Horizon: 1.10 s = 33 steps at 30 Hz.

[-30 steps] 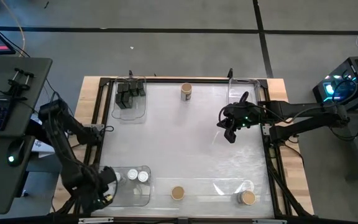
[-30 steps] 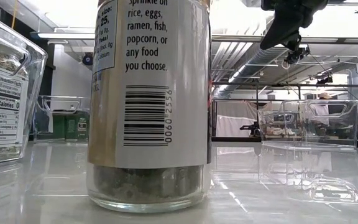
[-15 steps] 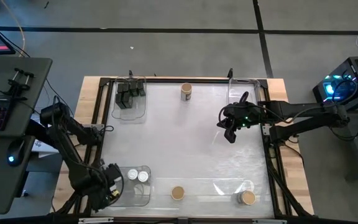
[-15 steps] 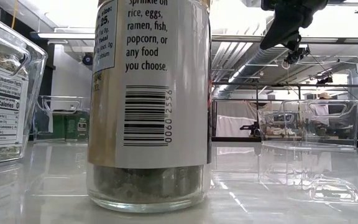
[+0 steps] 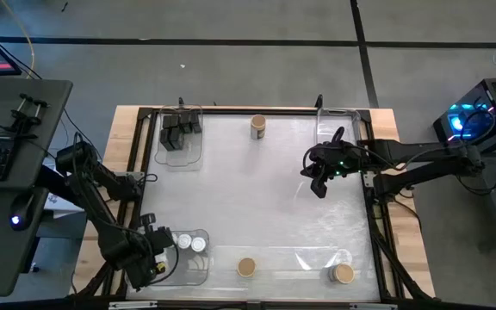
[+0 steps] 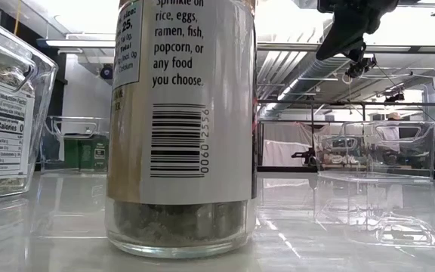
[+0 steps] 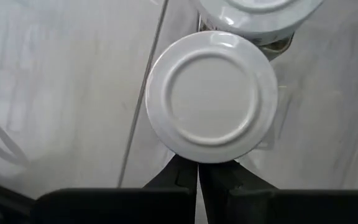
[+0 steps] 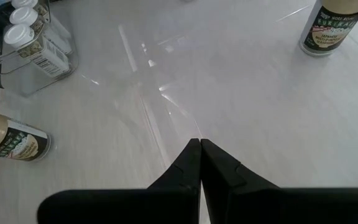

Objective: Sort spices by type
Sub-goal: Put the white seasoning bottle into the bottom transparent bin, then put the top golden seasoning bottle into the top right transparent bin

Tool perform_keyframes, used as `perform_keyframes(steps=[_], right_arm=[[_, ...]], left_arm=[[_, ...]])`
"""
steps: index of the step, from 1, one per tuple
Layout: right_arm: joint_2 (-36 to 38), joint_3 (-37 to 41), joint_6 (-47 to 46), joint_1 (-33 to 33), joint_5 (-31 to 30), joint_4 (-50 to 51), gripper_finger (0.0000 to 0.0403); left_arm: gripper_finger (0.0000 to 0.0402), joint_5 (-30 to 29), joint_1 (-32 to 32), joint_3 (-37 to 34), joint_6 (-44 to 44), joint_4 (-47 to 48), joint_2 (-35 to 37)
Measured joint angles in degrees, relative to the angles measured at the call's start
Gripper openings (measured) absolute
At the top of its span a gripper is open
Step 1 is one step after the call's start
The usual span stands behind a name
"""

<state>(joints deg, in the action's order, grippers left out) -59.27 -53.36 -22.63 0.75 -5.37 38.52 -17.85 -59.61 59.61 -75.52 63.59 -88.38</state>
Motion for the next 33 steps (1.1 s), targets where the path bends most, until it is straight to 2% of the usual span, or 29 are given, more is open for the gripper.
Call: perform_keyframes(steps=[8, 12, 16, 23, 25, 28, 31, 33], right_arm=[[0.0, 0.0, 0.0, 0.0, 0.0, 0.0, 0.0], [0.0, 0.0, 0.0, 0.0, 0.0, 0.0, 0.0], [0.0, 0.0, 0.0, 0.0, 0.0, 0.0, 0.0], [0.0, 0.0, -1.3, -0.2, 0.0, -1.8, 0.0], [-0.7, 0.0, -2.1, -0.9, 0.1, -5.7, 0.0], [-3.1, 0.0, -2.1, -3.6, 0.3, -15.8, 0.0], [-8.1, -1.8, -0.3, -7.9, 1.8, -23.6, 0.0], [-13.0, -5.2, 0.0, -11.6, 4.2, -25.3, 0.0]], left_arm=[[0.0, -2.1, 0.0, 0.0, 6.6, 0.1, 0.0], [0.0, 1.1, 0.0, 0.0, 8.2, 0.5, 0.2], [0.0, 6.2, -1.0, 0.0, 4.6, 3.4, 2.7], [0.0, 6.3, -3.6, 0.2, -4.1, 8.1, 12.4], [0.0, 2.6, -2.8, 1.9, -7.3, 10.1, 15.9], [0.0, -11.1, 0.8, 6.3, -8.5, 13.2, 20.9], [0.0, -24.4, 7.3, 10.6, -6.4, 16.6, 25.3], [0.0, -28.2, 13.3, 11.9, -4.7, 17.6, 28.8]])
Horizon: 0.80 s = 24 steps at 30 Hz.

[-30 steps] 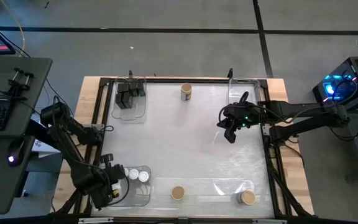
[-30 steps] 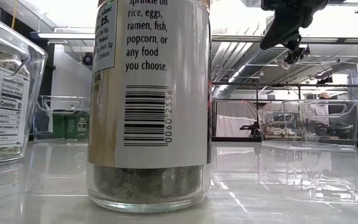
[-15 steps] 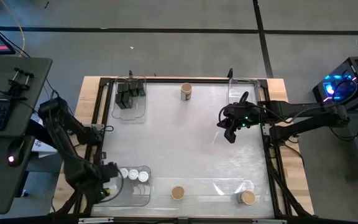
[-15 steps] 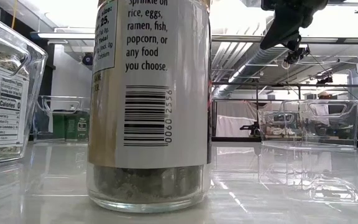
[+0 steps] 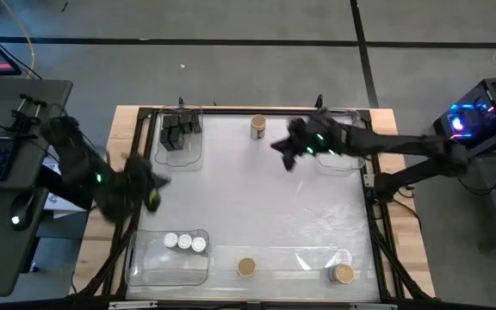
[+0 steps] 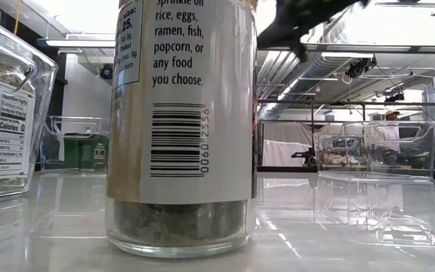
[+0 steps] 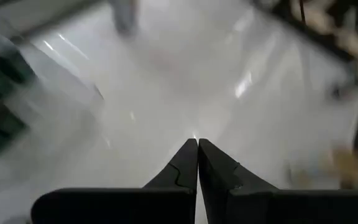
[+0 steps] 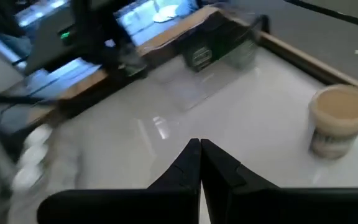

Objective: Sort spices by type
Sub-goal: Put the top golden seasoning bottle into the top right transparent bin

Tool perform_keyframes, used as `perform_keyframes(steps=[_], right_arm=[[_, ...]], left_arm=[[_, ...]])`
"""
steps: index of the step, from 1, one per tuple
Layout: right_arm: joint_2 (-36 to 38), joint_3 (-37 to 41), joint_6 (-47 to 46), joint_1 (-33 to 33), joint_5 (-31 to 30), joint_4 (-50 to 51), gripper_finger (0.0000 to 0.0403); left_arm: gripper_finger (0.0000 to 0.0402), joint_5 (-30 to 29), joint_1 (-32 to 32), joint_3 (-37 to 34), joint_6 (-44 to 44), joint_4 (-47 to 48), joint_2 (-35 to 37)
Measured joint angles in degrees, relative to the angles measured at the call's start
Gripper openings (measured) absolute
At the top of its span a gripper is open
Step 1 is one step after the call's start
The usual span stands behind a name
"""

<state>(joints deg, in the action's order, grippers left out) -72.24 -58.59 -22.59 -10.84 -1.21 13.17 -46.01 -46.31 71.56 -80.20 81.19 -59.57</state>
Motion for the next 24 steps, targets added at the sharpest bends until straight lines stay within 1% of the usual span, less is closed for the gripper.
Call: perform_keyframes(steps=[2, 5, 7, 9, 10, 13, 17, 19, 21, 24], right_arm=[[-5.5, -4.9, 0.1, -3.3, 1.2, 1.1, 0.0], [-14.2, -13.6, 0.6, -7.8, 1.0, 7.0, 0.0009], [-20.2, -19.7, 1.1, -10.6, 1.5, 12.5, 0.003], [-25.9, -25.6, 1.2, -12.9, 3.1, 17.1, 0.0064], [-28.6, -28.6, 1.7, -13.9, 3.6, 19.2, 0.0084], [-35.9, -37.9, 2.9, -15.9, 4.2, 24.9, 0.0158], [-44.2, -51.1, 3.6, -17.9, 4.0, 34.3, 0.0255], [-47.8, -56.9, 4.9, -18.5, 3.2, 39.3, 0.0294], [-50.9, -61.4, 5.6, -19.0, 1.0, 43.9, 0.0326], [-54.8, -66.0, 5.6, -19.4, -0.7, 46.9, 0.0356]], left_arm=[[0.0, -1.8, 5.6, -0.2, 8.6, -3.9, 4.5], [0.0, -2.4, 12.9, -2.7, 26.4, -16.0, 12.8], [0.0, -0.6, 17.4, -5.7, 36.2, -25.1, 18.1], [0.0, 2.5, 21.4, -9.5, 43.4, -32.9, 22.4], [0.0, 4.7, 23.2, -11.5, 44.9, -35.9, 24.3], [0.0, 10.5, 27.0, -17.5, 44.9, -43.6, 27.8], [0.0, 17.8, 28.9, -23.9, 46.0, -52.7, 28.3], [0.0, 18.8, 29.2, -25.9, 46.9, -56.6, 27.5], [0.0, 19.0, 29.5, -27.0, 47.6, -59.9, 26.7], [0.0, 19.1, 29.8, -27.0, 48.5, -63.5, 25.7]])
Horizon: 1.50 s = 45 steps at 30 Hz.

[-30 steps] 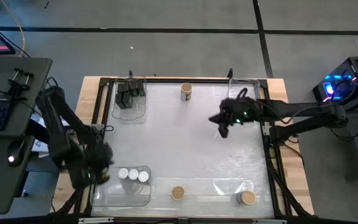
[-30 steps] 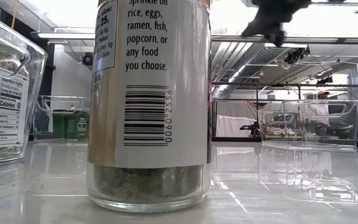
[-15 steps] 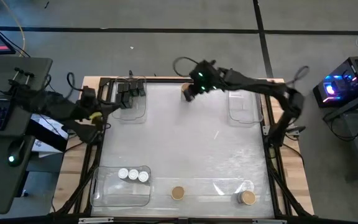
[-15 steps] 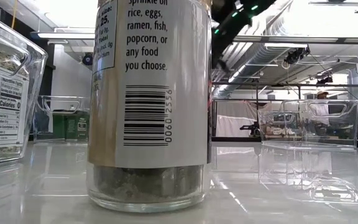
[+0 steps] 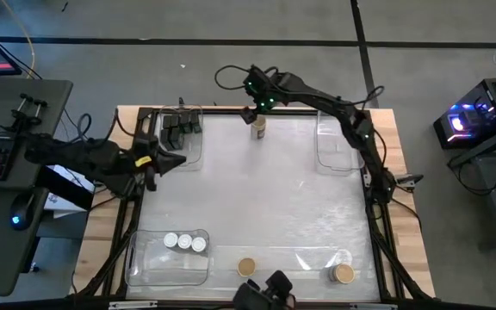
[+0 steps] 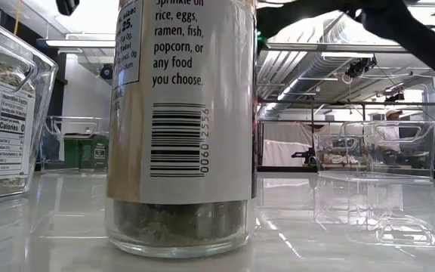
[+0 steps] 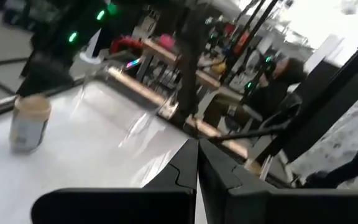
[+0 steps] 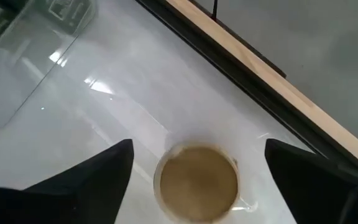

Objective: Sort spices by type
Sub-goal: Put the top golden seasoning bottle into the top right transparent bin

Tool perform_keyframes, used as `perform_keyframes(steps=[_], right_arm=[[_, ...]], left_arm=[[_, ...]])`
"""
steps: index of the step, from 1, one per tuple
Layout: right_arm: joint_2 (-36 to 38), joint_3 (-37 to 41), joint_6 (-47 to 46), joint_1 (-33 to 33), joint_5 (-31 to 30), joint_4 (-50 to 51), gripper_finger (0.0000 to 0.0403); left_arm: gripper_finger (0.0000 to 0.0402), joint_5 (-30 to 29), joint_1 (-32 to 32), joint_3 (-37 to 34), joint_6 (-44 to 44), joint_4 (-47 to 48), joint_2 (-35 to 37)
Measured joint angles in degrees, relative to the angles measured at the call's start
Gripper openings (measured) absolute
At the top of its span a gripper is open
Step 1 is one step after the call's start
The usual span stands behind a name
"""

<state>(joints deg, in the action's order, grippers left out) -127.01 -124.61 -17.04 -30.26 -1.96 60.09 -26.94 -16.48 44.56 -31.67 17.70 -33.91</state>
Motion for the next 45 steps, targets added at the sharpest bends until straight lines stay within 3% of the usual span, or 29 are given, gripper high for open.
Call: perform_keyframes(steps=[6, 14, 24, 37, 41, 45], right_arm=[[-3.8, -3.3, -0.8, -0.5, 2.0, 2.2, 0.0371], [-3.9, -3.1, 2.5, -0.5, 0.4, 7.9, 0.0371], [-6.1, -3.2, 2.5, -0.5, 4.3, 6.7, 0.0371], [-8.5, -2.9, 3.0, -0.1, 3.5, 5.1, 0.0371], [-8.5, -3.0, 2.6, -0.1, 3.5, 6.9, 0.0357], [-8.5, -3.0, 2.6, -0.1, 3.5, 7.8, 0.0317]], left_arm=[[0.0, -0.1, 1.3, 0.0, 0.4, -7.3, -0.8], [0.0, -2.3, 2.7, 0.0, 0.4, -8.2, -1.6], [0.0, -2.4, 4.5, 0.0, -1.7, -9.2, -5.4], [0.0, -2.4, 4.5, 0.0, -2.2, -12.0, -8.0], [0.0, -2.4, 4.5, 0.0, -2.2, -12.0, -7.9], [0.0, -2.4, 4.5, 0.0, -2.2, -12.0, -7.9]])
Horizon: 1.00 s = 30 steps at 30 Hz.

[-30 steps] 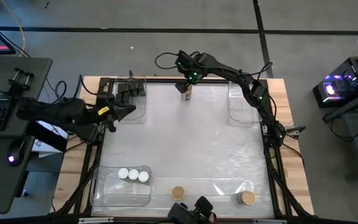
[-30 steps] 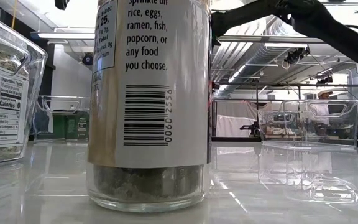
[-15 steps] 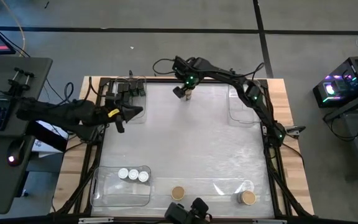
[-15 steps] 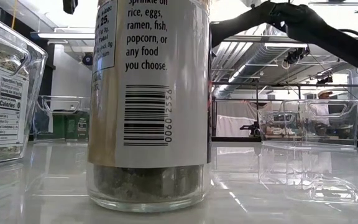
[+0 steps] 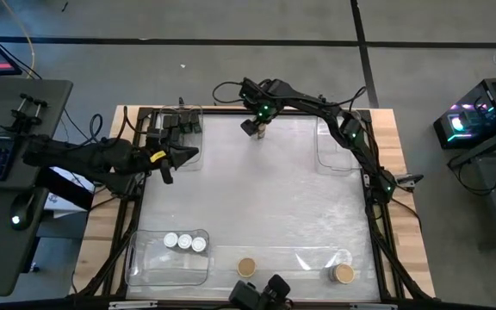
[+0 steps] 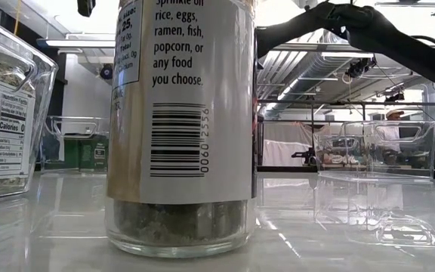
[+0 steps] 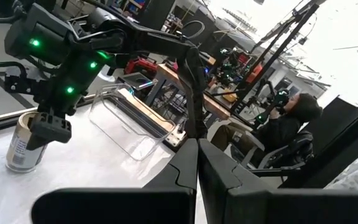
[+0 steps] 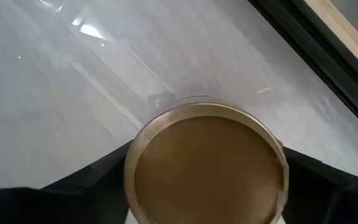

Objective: Sort spices by type
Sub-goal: Put the top golden seasoning bottle into the top right transparent bin

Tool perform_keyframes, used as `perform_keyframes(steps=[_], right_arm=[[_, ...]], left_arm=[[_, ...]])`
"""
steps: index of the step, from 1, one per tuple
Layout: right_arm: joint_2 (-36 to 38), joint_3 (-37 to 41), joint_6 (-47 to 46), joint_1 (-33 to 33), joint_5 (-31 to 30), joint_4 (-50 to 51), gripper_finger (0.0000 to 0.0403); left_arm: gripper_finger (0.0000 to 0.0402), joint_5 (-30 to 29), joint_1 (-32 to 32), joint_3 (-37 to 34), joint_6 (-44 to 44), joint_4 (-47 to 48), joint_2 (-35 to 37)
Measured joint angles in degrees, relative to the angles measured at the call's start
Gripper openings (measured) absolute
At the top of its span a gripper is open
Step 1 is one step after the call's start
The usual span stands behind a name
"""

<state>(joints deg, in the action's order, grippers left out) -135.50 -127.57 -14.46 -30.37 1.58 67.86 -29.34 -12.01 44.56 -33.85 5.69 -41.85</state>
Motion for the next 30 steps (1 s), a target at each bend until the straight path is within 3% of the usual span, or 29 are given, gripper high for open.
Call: perform_keyframes(steps=[4, 10, 17, 21, 30], right_arm=[[0.2, 0.0, 0.3, 0.0, 0.0, 0.1, 0.0274], [4.1, -0.6, 4.2, 0.7, -0.4, 3.7, 0.0274], [15.3, 3.1, 6.8, 1.8, -9.6, 11.9, 0.0274], [25.7, 13.3, 3.5, 0.7, -12.7, 11.6, 0.0274], [56.6, 49.7, -13.8, -6.5, -18.7, 6.8, 0.0274]], left_arm=[[0.0, 0.0, 0.0, 0.0, 0.5, 0.0, 0.0], [0.0, 0.0, 0.0, 0.0, 2.7, 0.0, 0.0], [0.0, -1.5, 0.0, 0.0, 4.1, 0.0, 0.0], [0.0, -1.9, 0.3, 0.0, 4.1, 0.0, 0.0], [0.0, -1.3, 2.2, 0.0, 4.1, 0.1, 0.0]])
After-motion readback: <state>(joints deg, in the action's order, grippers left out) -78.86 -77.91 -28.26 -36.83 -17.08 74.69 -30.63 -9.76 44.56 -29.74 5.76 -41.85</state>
